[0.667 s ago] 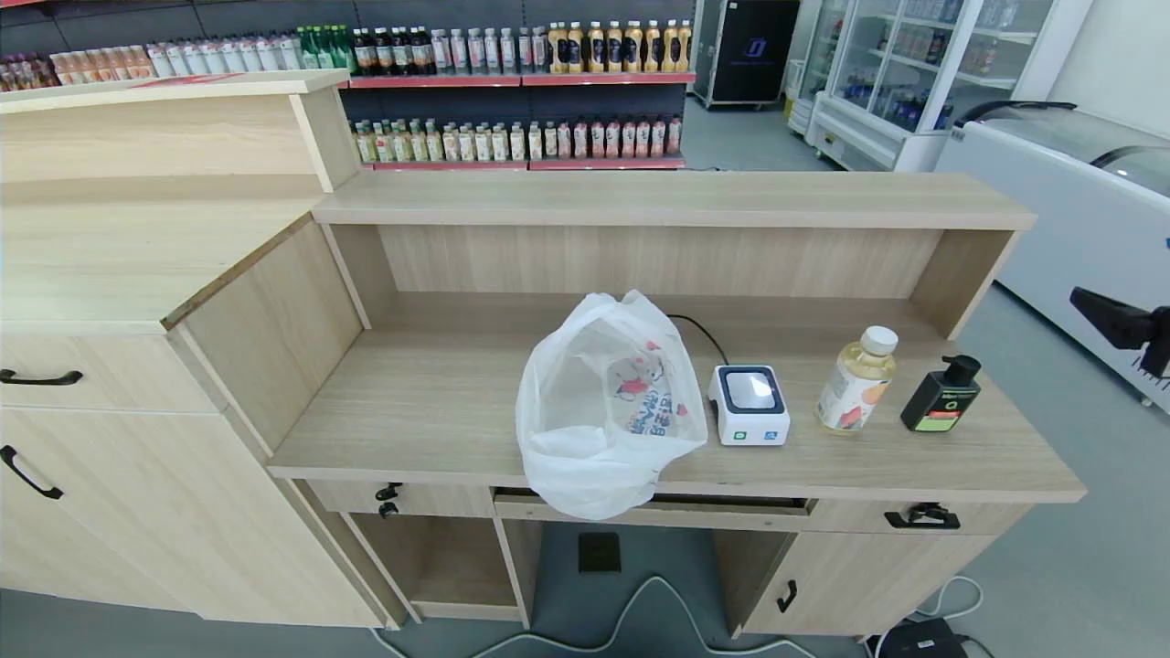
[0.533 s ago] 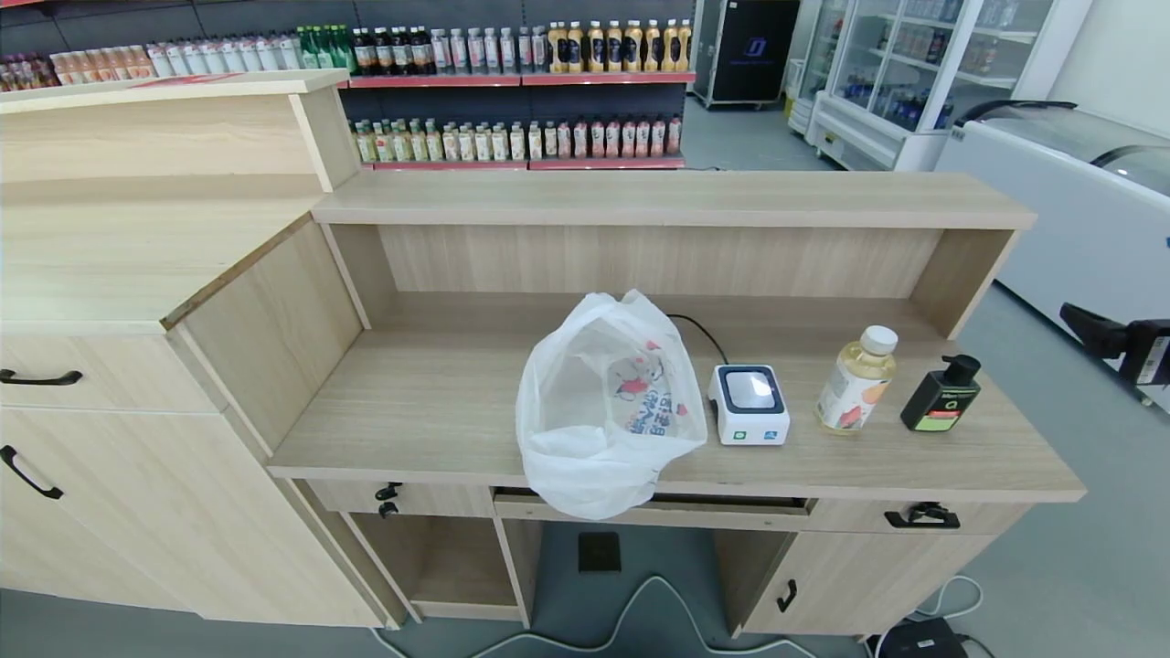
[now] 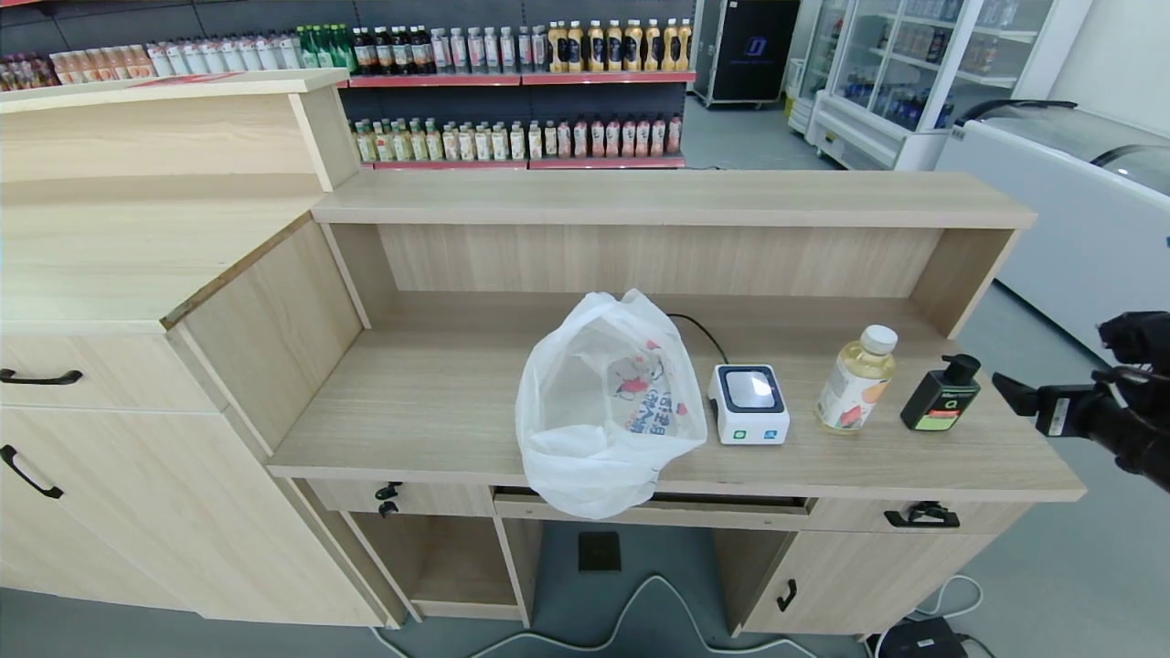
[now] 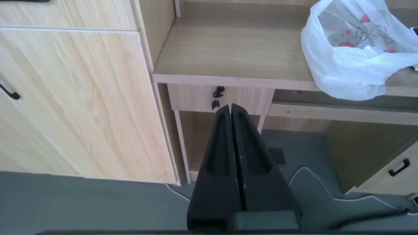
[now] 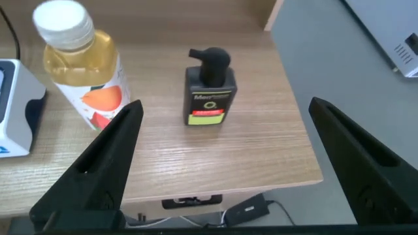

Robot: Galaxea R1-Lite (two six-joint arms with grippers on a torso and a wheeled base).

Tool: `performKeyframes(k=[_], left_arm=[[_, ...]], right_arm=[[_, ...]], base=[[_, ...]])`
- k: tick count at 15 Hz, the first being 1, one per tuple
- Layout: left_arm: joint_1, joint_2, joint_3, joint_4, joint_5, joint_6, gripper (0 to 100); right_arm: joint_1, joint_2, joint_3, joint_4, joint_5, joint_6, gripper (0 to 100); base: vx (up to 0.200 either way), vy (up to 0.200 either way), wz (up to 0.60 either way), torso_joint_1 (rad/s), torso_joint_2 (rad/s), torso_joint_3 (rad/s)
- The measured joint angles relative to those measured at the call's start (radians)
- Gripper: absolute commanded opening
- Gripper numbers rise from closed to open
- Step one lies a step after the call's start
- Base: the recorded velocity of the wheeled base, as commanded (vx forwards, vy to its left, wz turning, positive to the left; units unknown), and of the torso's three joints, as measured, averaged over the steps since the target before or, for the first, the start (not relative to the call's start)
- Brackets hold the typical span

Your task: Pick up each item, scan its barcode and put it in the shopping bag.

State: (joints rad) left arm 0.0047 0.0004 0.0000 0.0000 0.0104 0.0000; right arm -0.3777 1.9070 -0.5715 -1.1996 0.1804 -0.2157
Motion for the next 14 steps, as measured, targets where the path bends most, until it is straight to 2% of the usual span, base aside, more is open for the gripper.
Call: performKeyframes(k=[4,9,14], left_arm=[[-0.001,0.000,0.000,0.000,0.000,0.000,0],[0.000,0.000,0.000,0.000,0.000,0.000,0],[-0.001,0.000,0.000,0.000,0.000,0.000,0]], right_arm=[[0.071,0.096,-0.017,-0.023,-0.013,0.000,100],[0.142,0.193,-0.152,-0.028,-0.016,0.007,100],[0.230,0.297,-0.226,-0.076,-0.019,0.003,100]], base=[[0.000,0.000,0.00,0.000,0.00,0.000],[0.000,0.000,0.00,0.000,0.00,0.000],[0.000,0.000,0.00,0.000,0.00,0.000]])
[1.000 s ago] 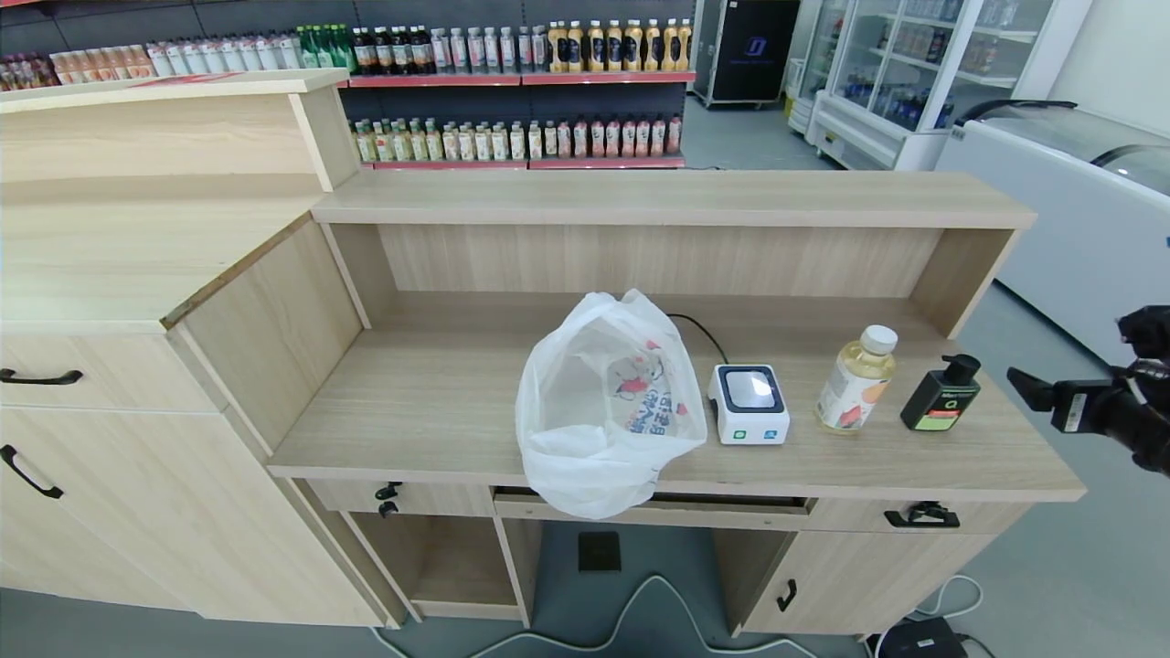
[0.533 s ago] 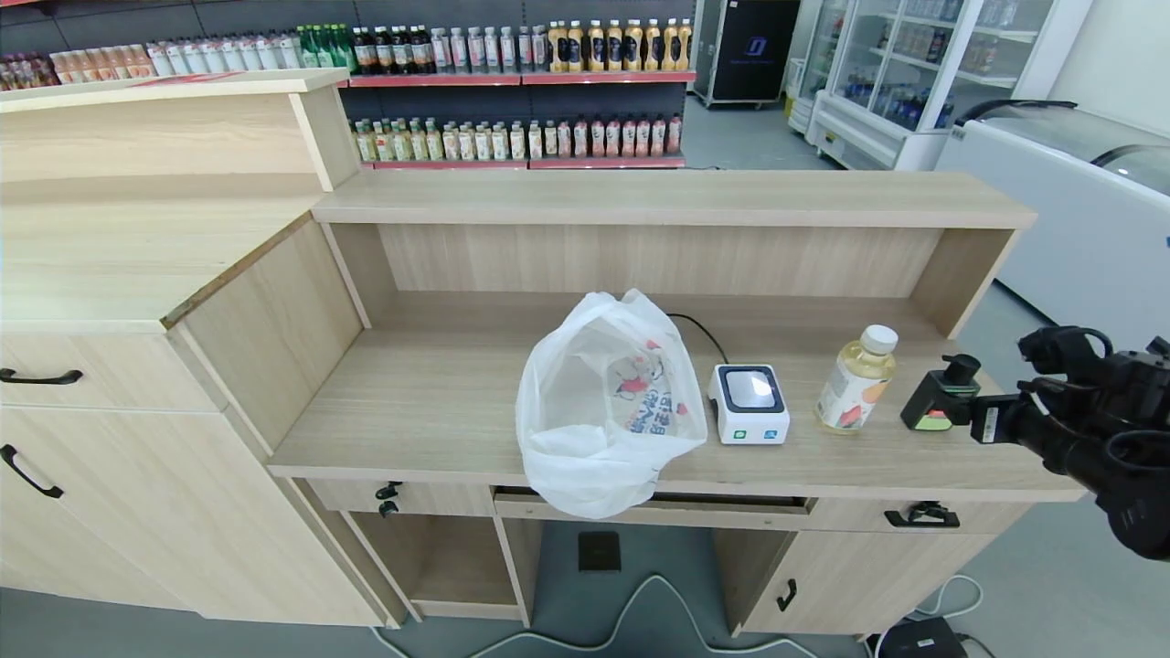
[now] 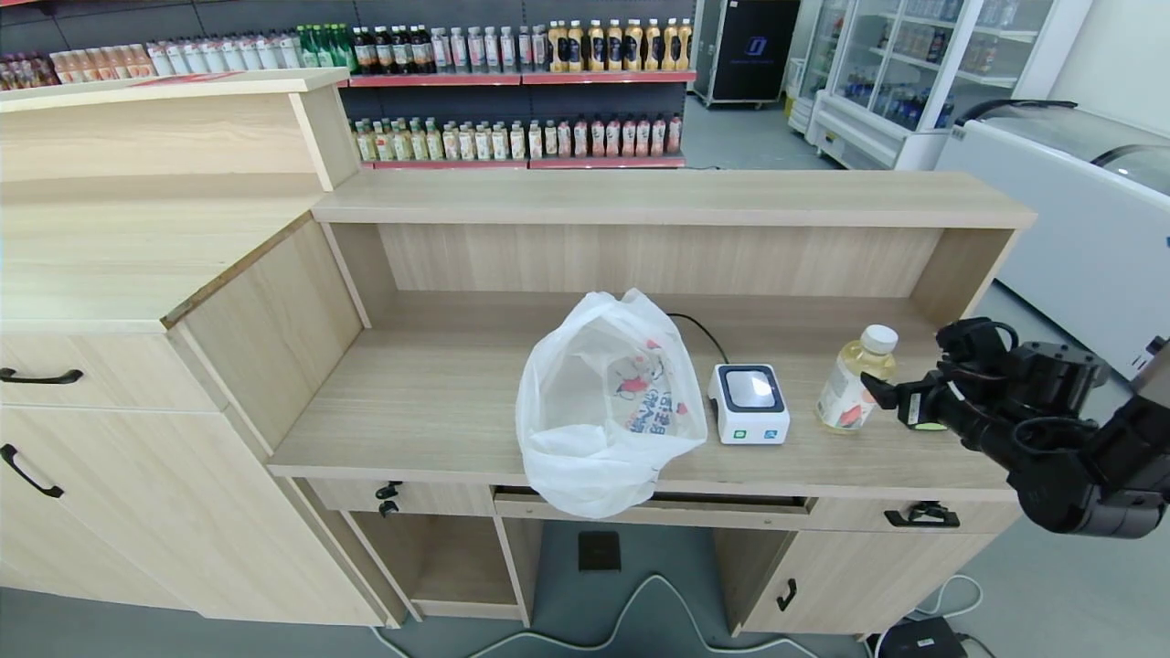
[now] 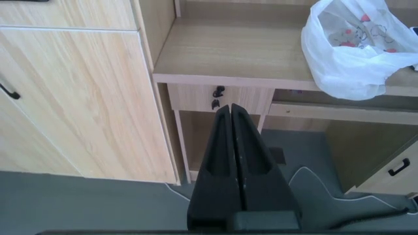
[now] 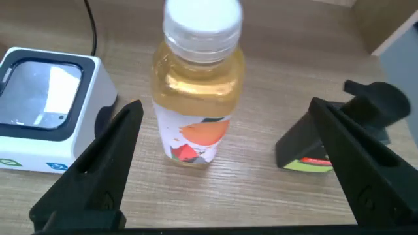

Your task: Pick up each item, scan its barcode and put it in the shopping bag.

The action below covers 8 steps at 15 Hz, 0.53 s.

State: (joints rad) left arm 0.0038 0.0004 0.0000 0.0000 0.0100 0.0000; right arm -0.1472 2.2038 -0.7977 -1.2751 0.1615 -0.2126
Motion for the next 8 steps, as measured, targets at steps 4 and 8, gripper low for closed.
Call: performKeyframes(k=[4,8], left_arm=[[0.000,0.000,0.000,0.000,0.000,0.000,0],[0.000,0.000,0.000,0.000,0.000,0.000,0]], right_arm=[[0.036,0.066,-0.057,-0.003,-0.059,-0.002,100],[0.062,0.123,-0.130,0.006,-0.069,-0.002,100]], base=[[0.000,0.000,0.00,0.000,0.00,0.000],[0.000,0.000,0.00,0.000,0.00,0.000]])
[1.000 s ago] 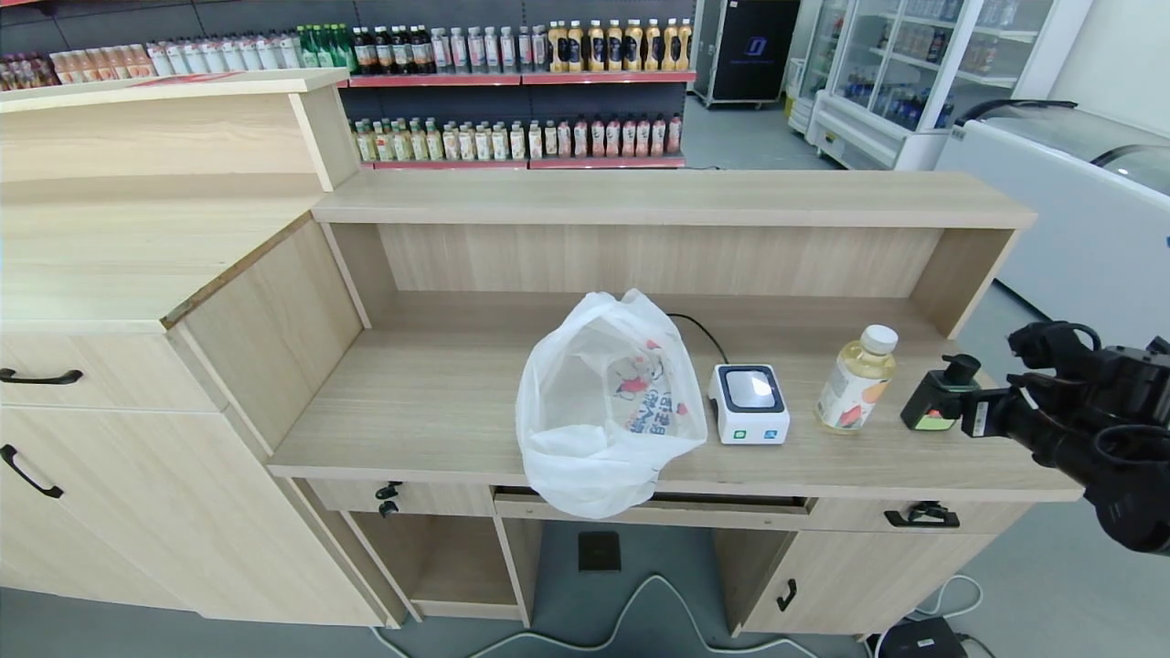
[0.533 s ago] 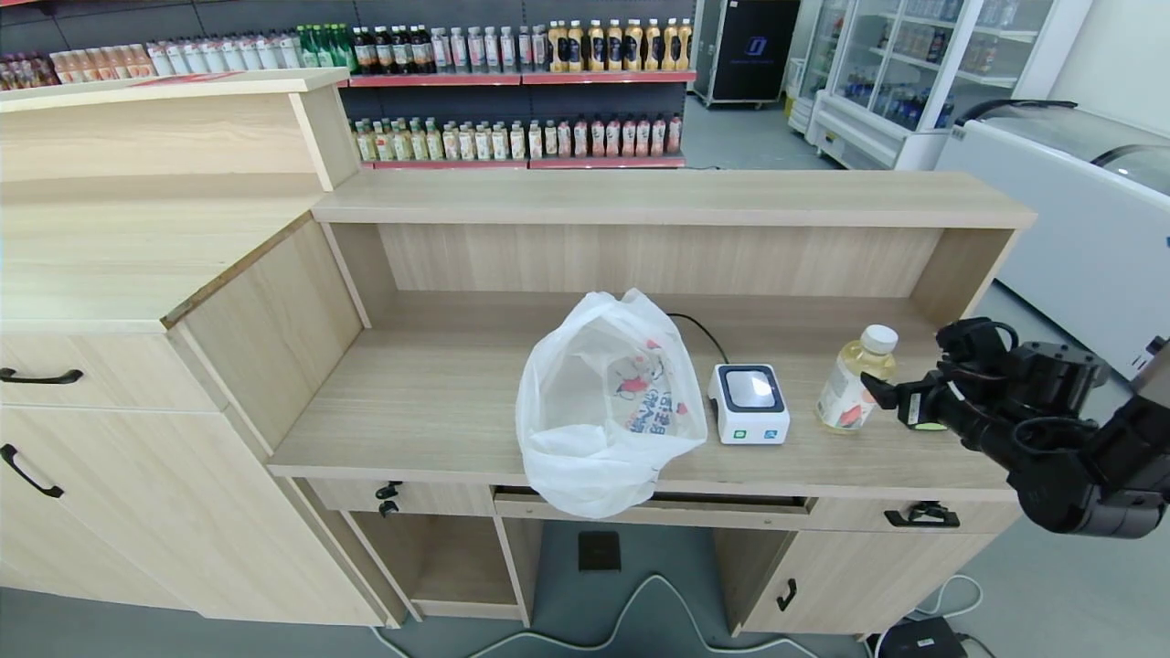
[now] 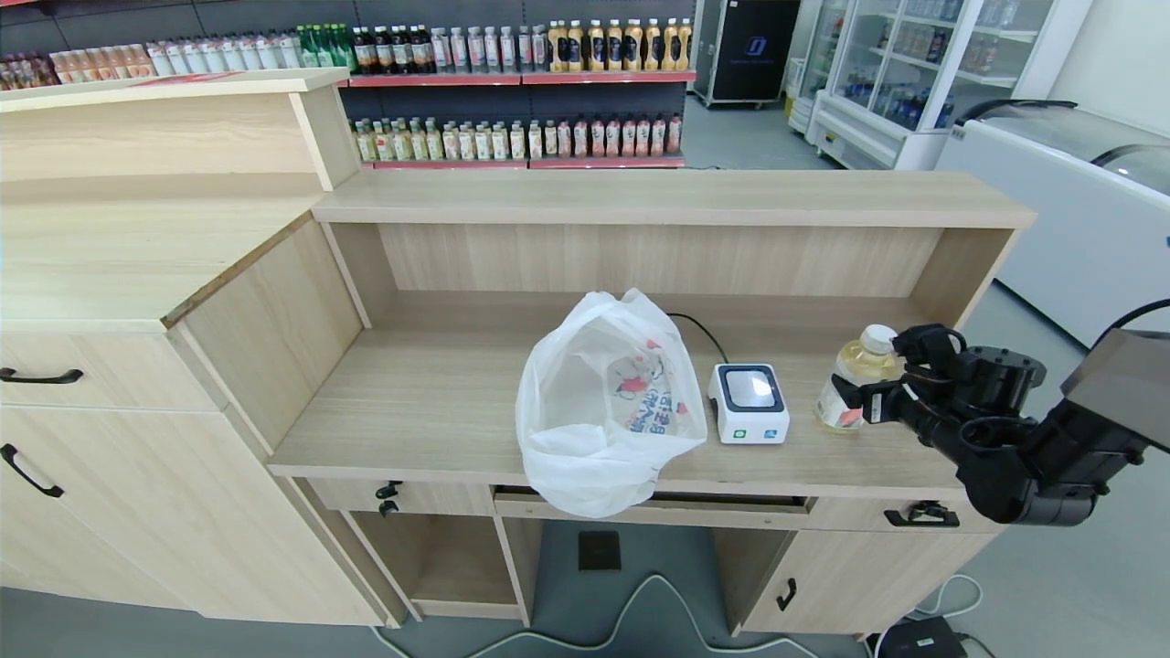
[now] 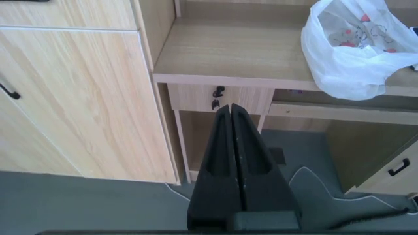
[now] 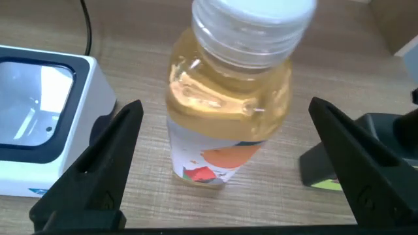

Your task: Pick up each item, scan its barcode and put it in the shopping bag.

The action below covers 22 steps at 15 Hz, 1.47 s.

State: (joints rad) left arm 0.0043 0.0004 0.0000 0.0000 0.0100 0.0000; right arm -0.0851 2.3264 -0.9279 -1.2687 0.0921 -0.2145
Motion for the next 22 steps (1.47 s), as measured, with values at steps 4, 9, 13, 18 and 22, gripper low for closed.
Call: performKeyframes(k=[4,9,13,18,22], left_arm=[[0.000,0.000,0.000,0.000,0.000,0.000,0],[0.000,0.000,0.000,0.000,0.000,0.000,0],[0.000,0.000,0.000,0.000,0.000,0.000,0],[0.000,0.000,0.000,0.000,0.000,0.000,0],[0.000,0.000,0.000,0.000,0.000,0.000,0]], right_arm=[[0.032,0.052,-0.079,0.010,-0.001,0.004,100],[0.055,0.109,-0.154,0.030,-0.005,0.003,100],[0.062,0.139,-0.187,0.033,0.001,0.001,100],[0.049,0.151,-0.192,0.034,0.010,0.000,0],[0.024,0.158,-0.199,0.041,0.012,0.001,0]], base=[[0.000,0.000,0.00,0.000,0.00,0.000],[0.000,0.000,0.00,0.000,0.00,0.000],[0.000,0.000,0.00,0.000,0.00,0.000],[0.000,0.000,0.00,0.000,0.00,0.000],[0.000,0.000,0.00,0.000,0.00,0.000]])
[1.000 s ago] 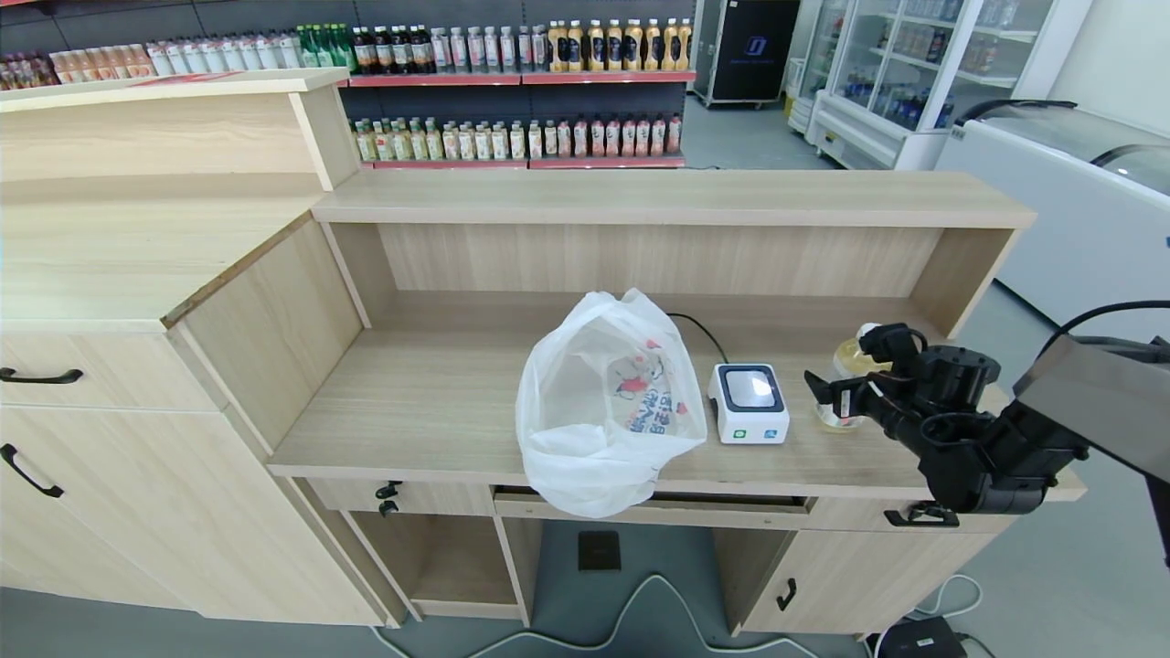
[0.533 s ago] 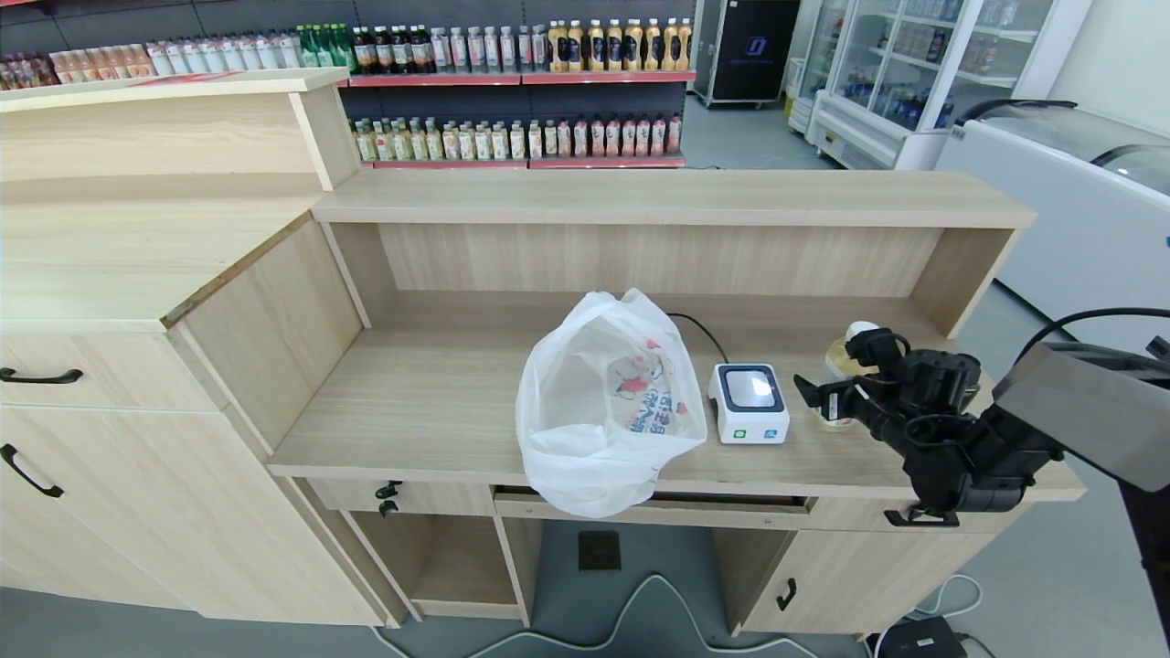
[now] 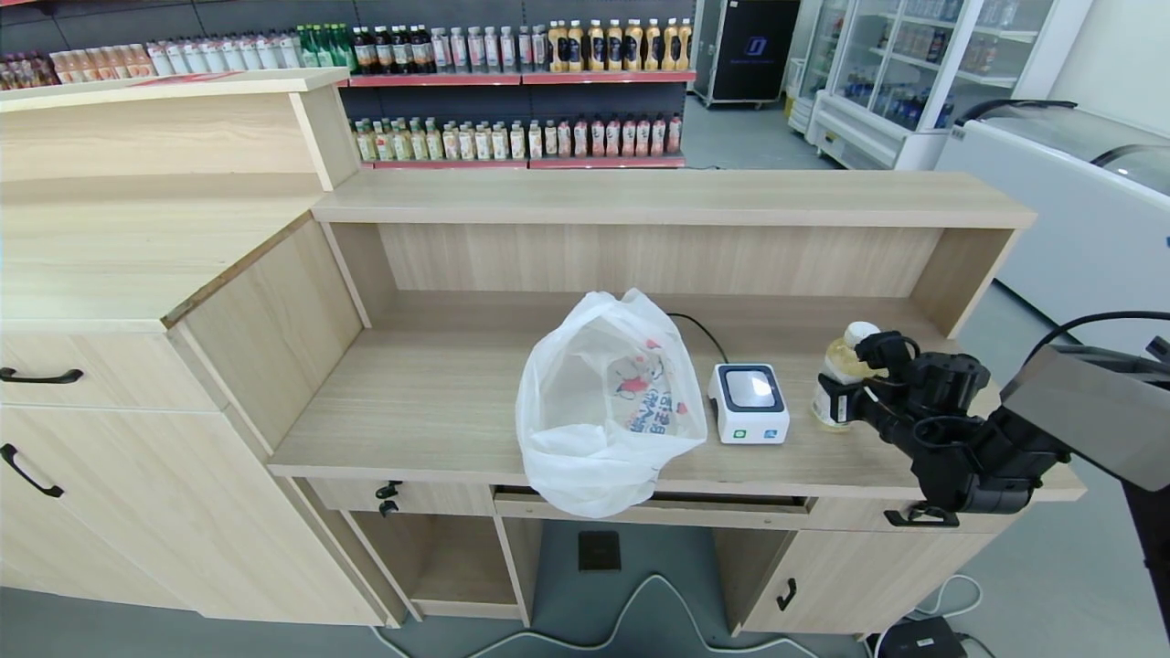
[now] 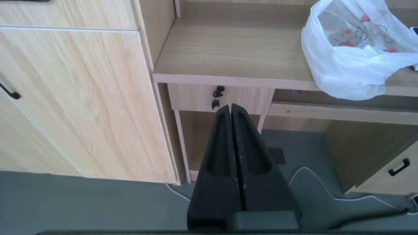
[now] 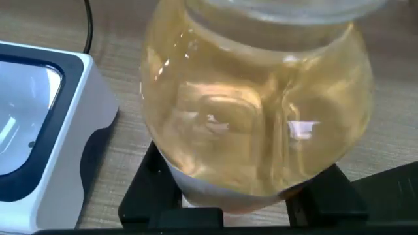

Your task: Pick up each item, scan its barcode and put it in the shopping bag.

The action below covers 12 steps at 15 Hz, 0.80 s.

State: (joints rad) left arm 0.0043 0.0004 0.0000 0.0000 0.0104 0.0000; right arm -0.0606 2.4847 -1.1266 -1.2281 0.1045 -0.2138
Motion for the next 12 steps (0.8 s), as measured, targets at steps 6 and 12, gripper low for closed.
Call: performKeyframes(k=[6,12], left_arm=[[0.000,0.000,0.000,0.000,0.000,0.000,0],[0.000,0.000,0.000,0.000,0.000,0.000,0]], right_arm=[[-0.036,0.009,-0.001,0.006,0.029,-0.001,0],[-0.028,-0.073,0.010,0.028,0.136,0.080,0]], base=[[0.000,0.000,0.00,0.000,0.00,0.000],[0.000,0.000,0.00,0.000,0.00,0.000]])
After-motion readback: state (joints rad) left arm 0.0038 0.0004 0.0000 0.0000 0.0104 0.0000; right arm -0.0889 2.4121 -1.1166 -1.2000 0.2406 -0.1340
